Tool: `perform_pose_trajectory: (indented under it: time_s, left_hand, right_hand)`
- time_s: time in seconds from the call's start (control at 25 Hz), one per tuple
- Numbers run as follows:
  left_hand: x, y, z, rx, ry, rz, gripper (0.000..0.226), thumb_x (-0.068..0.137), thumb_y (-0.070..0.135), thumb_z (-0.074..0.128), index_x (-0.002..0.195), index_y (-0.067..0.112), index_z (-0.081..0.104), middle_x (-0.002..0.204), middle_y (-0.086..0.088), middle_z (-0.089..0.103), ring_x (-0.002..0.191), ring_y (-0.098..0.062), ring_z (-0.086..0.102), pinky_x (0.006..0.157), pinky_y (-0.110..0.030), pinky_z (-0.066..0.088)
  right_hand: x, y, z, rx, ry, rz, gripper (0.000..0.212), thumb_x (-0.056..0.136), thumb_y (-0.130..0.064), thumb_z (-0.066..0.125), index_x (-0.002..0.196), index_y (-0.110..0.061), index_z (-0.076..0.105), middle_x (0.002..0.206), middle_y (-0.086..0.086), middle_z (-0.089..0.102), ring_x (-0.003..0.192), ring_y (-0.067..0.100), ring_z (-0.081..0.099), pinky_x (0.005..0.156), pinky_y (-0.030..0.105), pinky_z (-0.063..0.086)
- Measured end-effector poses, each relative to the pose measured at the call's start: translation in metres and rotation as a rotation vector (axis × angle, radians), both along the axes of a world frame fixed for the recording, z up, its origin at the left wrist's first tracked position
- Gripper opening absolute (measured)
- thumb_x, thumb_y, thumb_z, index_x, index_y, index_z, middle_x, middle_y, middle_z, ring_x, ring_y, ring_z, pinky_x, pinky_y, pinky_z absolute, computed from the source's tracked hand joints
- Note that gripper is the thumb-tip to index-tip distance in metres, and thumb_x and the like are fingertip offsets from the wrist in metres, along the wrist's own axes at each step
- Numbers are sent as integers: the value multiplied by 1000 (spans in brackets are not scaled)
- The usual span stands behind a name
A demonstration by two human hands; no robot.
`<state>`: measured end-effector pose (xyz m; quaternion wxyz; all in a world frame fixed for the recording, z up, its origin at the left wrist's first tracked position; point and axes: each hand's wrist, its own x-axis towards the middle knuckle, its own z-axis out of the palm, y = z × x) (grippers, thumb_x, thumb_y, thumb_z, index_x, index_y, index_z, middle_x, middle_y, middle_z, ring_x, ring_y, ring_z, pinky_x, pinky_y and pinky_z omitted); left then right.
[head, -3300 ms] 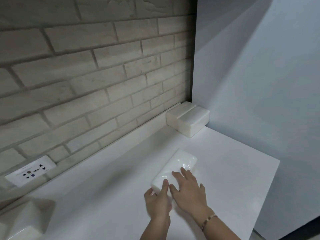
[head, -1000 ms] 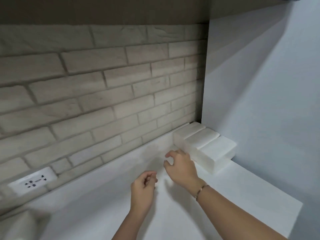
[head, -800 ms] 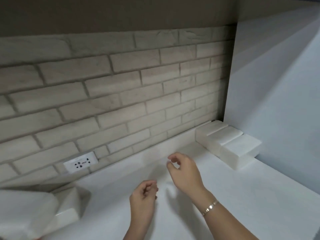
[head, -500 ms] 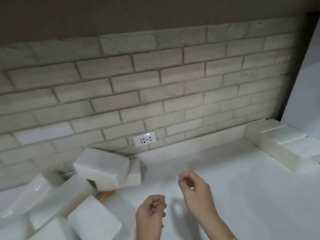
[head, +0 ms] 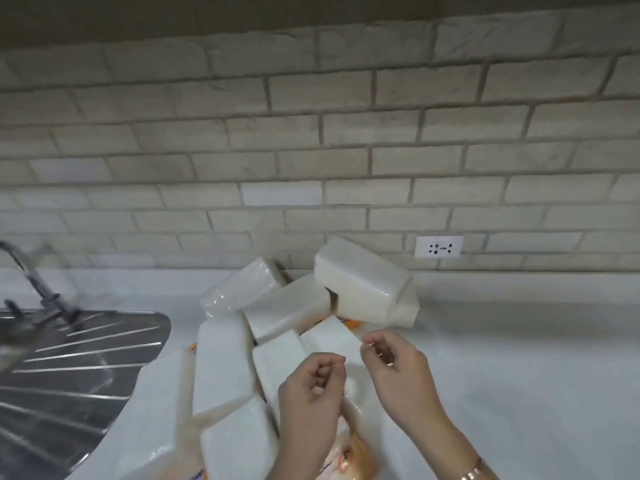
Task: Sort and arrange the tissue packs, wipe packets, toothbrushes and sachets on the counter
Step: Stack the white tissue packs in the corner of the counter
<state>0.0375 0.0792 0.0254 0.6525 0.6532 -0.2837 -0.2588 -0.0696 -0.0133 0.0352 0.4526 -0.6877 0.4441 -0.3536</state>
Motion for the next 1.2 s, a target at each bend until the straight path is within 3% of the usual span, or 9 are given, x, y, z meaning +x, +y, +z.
perform_pose_trajectory:
  time_s: [0.16, 0.32, 0.4, 0.48, 0.52, 0.6, 0.72, 0.88, 1.2]
  left_hand:
    - [36, 27, -5, 23, -38, 89, 29, 89, 8, 72, 77, 35, 76, 72, 0, 70, 73, -30, 67, 50, -29, 52]
    - [60, 51, -10, 78, -62, 160, 28, 88, 8, 73, 80, 36, 75, 72, 7, 70, 72, -17, 67, 63, -40, 60]
    - [72, 65, -13, 81, -95, 232, 26, 85, 6, 74, 77, 31, 75, 71, 10, 70, 69, -9, 64, 65, -30, 58]
    - [93, 81, -20, 103, -271, 392, 17, 83, 14, 77, 83, 31, 73, 81, 13, 71, 81, -7, 64, 75, -25, 54]
    - [108, 90, -25, 216, -430, 494, 16, 82, 26, 76, 97, 32, 72, 97, 13, 71, 98, -14, 62, 86, -32, 52]
    - [142, 104, -38, 640, -604, 594, 61, 78, 54, 71, 134, 33, 55, 140, -1, 52, 132, -31, 41, 103, -52, 39]
    - [178, 118, -51, 1085, -342, 430, 109, 68, 84, 62, 155, 35, 18, 159, -15, 25, 144, -42, 24, 109, -60, 31]
    - [185, 124, -71, 1031, -165, 345, 114, 65, 87, 61, 155, 34, 15, 140, -16, 41, 128, -41, 45, 104, -52, 41]
    - [181, 132, -48, 632, -355, 720, 82, 70, 58, 77, 139, 28, 46, 137, -11, 55, 126, -35, 50, 100, -55, 48]
  right_hand:
    - [33, 20, -8, 5, 75, 74, 12, 91, -26, 66, 87, -37, 69, 83, -19, 72, 78, 4, 67, 78, 33, 56]
    - [60, 42, -12, 0, 148, 179, 10, 93, -27, 66, 88, -36, 69, 83, -17, 71, 78, 1, 66, 75, 30, 55]
    - [74, 56, -15, -11, 182, 254, 9, 92, -29, 67, 89, -36, 69, 84, -17, 71, 77, 3, 65, 75, 29, 55]
    - [88, 70, -20, -20, 227, 345, 5, 92, -33, 66, 90, -37, 69, 85, -18, 70, 77, 4, 64, 76, 29, 55]
    - [95, 78, -23, -21, 254, 392, 4, 91, -37, 65, 92, -37, 68, 86, -16, 70, 78, 5, 64, 77, 29, 55]
    - [106, 90, -29, -28, 316, 470, 20, 85, -49, 58, 99, -38, 67, 90, -15, 68, 85, 5, 63, 83, 31, 55]
    - [118, 101, -33, -58, 400, 550, 26, 87, -52, 55, 107, -39, 65, 97, -17, 65, 97, 3, 59, 90, 30, 53]
    - [120, 104, -36, -97, 427, 573, 20, 93, -44, 58, 110, -38, 64, 98, -19, 62, 104, 3, 56, 93, 29, 50]
    - [116, 100, -31, -91, 329, 548, 15, 96, -37, 62, 110, -37, 65, 103, -18, 63, 106, 3, 56, 93, 28, 50]
